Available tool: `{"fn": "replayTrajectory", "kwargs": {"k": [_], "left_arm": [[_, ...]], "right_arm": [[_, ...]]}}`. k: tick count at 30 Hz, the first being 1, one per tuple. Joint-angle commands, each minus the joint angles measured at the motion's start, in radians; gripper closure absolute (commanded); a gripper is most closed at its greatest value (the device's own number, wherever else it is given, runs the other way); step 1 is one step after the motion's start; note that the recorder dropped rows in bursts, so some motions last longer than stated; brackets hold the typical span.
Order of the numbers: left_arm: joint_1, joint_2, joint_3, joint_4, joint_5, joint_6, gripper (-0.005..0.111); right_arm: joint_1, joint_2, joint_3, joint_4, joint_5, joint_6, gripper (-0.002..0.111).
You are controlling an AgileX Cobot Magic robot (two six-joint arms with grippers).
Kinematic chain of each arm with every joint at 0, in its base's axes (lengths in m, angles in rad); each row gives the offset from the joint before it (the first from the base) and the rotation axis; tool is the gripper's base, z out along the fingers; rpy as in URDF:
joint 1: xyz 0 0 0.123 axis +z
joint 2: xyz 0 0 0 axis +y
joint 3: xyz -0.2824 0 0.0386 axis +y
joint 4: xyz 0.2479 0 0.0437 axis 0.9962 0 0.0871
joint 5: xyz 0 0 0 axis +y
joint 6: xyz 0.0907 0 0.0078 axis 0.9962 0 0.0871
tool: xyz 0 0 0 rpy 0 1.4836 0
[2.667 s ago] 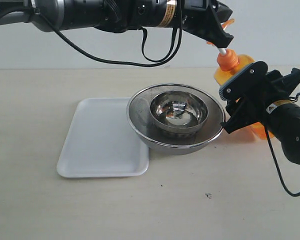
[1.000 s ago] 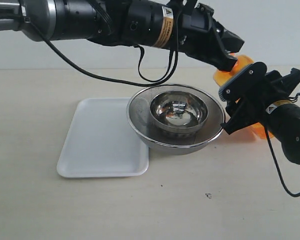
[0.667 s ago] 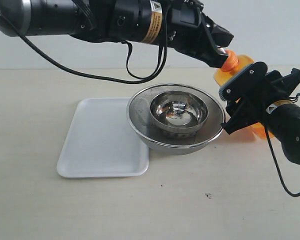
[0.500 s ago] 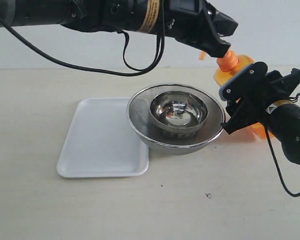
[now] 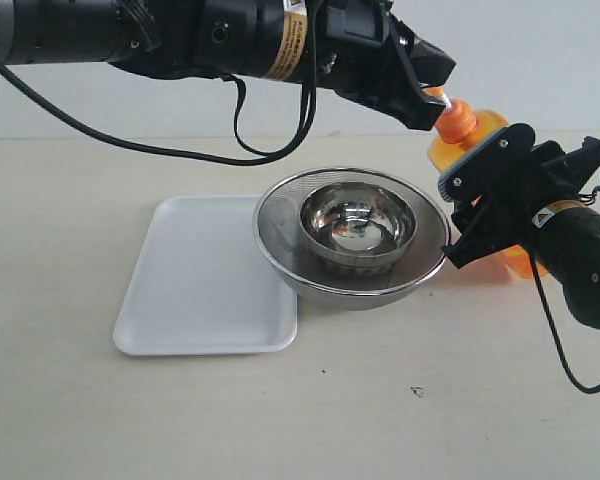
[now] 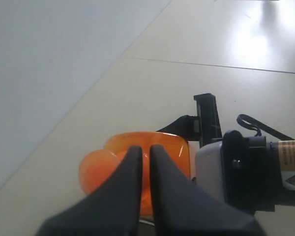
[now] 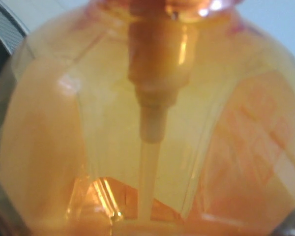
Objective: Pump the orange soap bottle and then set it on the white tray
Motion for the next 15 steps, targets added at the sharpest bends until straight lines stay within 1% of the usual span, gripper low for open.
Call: {"fn": "replayTrajectory", "kwargs": {"k": [1,4,15], "left_arm": [[-0.002,0.001,0.011,-0.004,0.027,-0.007,0.102],[-0.002,0.010,0.011,-0.004,0.045,-0.007,0.102],[-0.002,0.038,0.011,-0.004,0.040,-0.007,0.102]], "right_arm": [[0.001,0.005,0.010,0.021,0.074,0.018,0.107],[0.001,0.005,0.010,0.021,0.072,0.017,0.107],[0.001,0.005,0.010,0.021,0.072,0.017,0.107]]}}
